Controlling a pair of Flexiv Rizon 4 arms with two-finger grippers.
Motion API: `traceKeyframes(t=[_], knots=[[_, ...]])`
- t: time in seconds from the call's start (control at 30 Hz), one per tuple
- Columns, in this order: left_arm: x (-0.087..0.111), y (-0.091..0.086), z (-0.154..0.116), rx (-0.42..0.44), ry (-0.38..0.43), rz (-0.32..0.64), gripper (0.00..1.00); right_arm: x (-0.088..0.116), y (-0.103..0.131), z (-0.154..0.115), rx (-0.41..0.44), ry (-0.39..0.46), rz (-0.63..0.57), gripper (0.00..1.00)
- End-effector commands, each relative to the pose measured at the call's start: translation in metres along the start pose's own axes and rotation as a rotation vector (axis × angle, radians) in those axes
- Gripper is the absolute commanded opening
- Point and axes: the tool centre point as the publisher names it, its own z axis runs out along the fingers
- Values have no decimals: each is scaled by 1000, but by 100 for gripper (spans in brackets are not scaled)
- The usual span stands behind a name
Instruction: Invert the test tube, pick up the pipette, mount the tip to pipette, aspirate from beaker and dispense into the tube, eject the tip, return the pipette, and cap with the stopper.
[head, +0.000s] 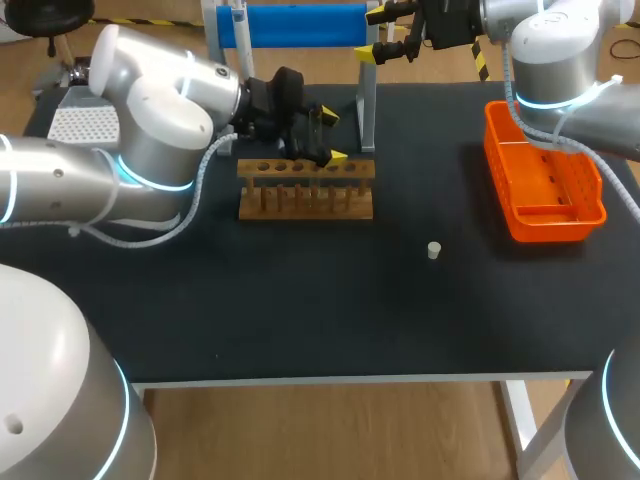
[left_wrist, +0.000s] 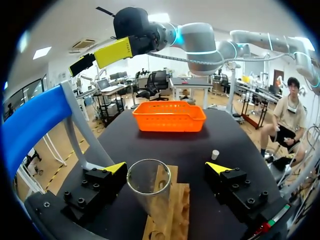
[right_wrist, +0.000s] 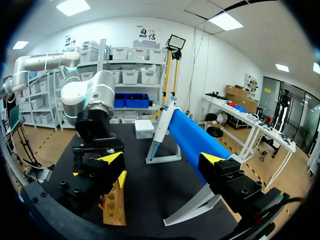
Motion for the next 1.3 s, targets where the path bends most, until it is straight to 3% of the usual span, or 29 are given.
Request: traceKeyframes(t=[0.03,0.67,1.3], knots=[[-3,0,3,0,9,4,100,-1,0,-1,1,3,0,100],[-3,10,2,-43,30,19,100,-1,0,-1,1,3,0,100],[-12,14,-15,-79,-2,37,100,-1,0,-1,1,3,0,100]])
